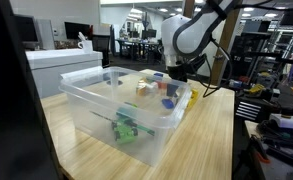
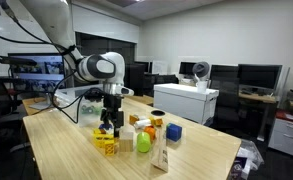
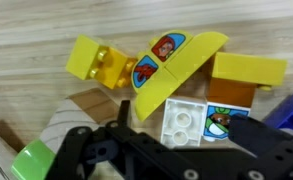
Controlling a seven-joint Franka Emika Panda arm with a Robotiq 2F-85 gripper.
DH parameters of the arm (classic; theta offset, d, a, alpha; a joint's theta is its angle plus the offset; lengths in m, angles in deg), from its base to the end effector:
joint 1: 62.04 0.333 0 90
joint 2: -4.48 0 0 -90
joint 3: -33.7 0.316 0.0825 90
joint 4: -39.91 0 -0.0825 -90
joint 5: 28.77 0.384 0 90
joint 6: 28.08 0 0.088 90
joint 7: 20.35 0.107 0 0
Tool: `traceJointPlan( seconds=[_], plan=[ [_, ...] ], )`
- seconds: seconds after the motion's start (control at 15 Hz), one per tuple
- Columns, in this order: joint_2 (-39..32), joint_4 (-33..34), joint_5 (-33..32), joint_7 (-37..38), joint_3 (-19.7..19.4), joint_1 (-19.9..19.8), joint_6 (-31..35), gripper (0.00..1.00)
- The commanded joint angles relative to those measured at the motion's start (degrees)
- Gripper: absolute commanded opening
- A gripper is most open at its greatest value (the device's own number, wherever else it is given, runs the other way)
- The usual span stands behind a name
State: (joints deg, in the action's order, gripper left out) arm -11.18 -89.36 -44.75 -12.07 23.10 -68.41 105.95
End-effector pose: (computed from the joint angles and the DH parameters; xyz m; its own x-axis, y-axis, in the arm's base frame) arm 0.4957 -0.1575 0.2294 0.9543 -0.2403 -0.1776 -0.1960 -0.9521 0.2347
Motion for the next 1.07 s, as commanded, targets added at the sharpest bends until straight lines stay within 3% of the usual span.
traceJointPlan(
  seconds=[0.0,0.47,1.0],
  plan=[
    [2.9,-0.4,4.0,-1.1,1.1,-0.4,0.0,1.00],
    [7.4,3.4,11.3,-1.5,3.3,0.1,-0.5,1.00],
    [6.8,-2.0,7.8,-2.2,2.3,-0.3,0.2,1.00]
  ],
)
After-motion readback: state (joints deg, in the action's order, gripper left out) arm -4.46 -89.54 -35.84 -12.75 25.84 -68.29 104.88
